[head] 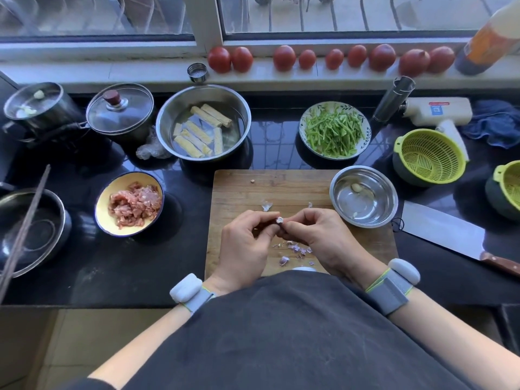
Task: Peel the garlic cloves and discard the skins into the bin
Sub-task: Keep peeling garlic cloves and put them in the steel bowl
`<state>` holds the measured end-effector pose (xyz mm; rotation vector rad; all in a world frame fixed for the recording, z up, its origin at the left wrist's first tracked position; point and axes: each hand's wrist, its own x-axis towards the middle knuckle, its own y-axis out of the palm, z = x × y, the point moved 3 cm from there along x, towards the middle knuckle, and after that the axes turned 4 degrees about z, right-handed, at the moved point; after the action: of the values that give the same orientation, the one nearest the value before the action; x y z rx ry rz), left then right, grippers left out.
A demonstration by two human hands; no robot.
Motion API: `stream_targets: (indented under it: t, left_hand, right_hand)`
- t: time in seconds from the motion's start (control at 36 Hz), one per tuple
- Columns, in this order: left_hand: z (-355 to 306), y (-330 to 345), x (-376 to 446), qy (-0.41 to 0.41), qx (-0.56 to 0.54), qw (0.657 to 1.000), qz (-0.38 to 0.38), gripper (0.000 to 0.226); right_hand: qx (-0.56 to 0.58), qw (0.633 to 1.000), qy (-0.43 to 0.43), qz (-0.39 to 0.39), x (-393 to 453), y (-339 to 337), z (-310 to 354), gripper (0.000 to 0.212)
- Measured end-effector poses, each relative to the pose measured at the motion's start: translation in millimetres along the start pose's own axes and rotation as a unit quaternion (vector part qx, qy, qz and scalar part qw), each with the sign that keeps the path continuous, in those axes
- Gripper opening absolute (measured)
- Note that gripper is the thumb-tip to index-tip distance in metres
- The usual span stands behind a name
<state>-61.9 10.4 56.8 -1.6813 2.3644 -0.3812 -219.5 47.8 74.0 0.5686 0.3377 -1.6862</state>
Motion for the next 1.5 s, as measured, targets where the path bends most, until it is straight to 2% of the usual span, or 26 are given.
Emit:
stream_targets:
  t: [0.08, 0.19, 0.28, 0.42, 0.53, 0.72, 0.97, 1.11, 1.39, 1.44, 1.5]
  left_hand:
    - [3.1, 1.2, -2.3, -0.1, -0.131, 0.986, 0.01, 0.02]
    - [3.3, 1.8, -2.8, -0.119, -0.184, 0.976, 0.013, 0.019]
    - [6.8, 1.2, -1.6, -0.094, -0.144, 0.985, 0.016, 0.022]
    - [6.6, -1.0, -0.4, -0.003, -0.045, 0.999, 0.013, 0.022]
    - [1.3, -2.3, -0.9, 0.056, 0.005, 0.998, 0.012, 0.018]
    - [-6.9, -3.5, -1.2, 0.114, 0.06, 0.992, 0.006, 0.018]
    - [-9.2, -4.4, -1.5, 0.116, 0.071, 0.991, 0.002, 0.019]
    - [-10.0, -4.3, -0.5, 0.131, 0.086, 0.988, 0.008, 0.02]
    - [-10.9, -2.8, 0.0, 0.173, 0.118, 0.978, 0.014, 0.02]
    - [-10.7, -2.0, 0.5, 0.156, 0.1, 0.983, 0.017, 0.02]
    - [-8.1, -0.6, -0.5, 0.091, 0.048, 0.994, 0.028, 0.02]
  right_hand:
    - [-0.031, 0.999, -0.005, 0.014, -1.5, 0.1, 1.2, 0.01]
    - [-0.092, 0.996, -0.013, 0.003, -1.2, 1.1, 4.5, 0.006]
    - [-0.144, 0.989, -0.024, -0.008, -0.5, 2.4, 8.8, 0.003]
    - [-0.2, 0.979, -0.037, -0.016, 0.3, 2.4, 14.2, 0.004]
    - [-0.207, 0.977, -0.04, -0.015, 0.5, 1.9, 13.7, 0.006]
    - [-0.24, 0.969, -0.059, -0.025, 0.2, -0.1, 12.9, 0.008]
    - [-0.167, 0.985, -0.048, 0.018, -3.4, -2.1, 13.2, 0.006]
    - [-0.29, 0.952, -0.094, -0.013, 0.1, -3.2, 17.2, 0.007]
    - [-0.383, 0.91, -0.15, -0.054, -1.3, 0.0, 15.6, 0.011]
    - [-0.375, 0.913, -0.149, -0.058, -0.1, 0.4, 14.0, 0.011]
    - [-0.358, 0.923, -0.133, -0.051, 2.2, 0.1, 10.9, 0.011]
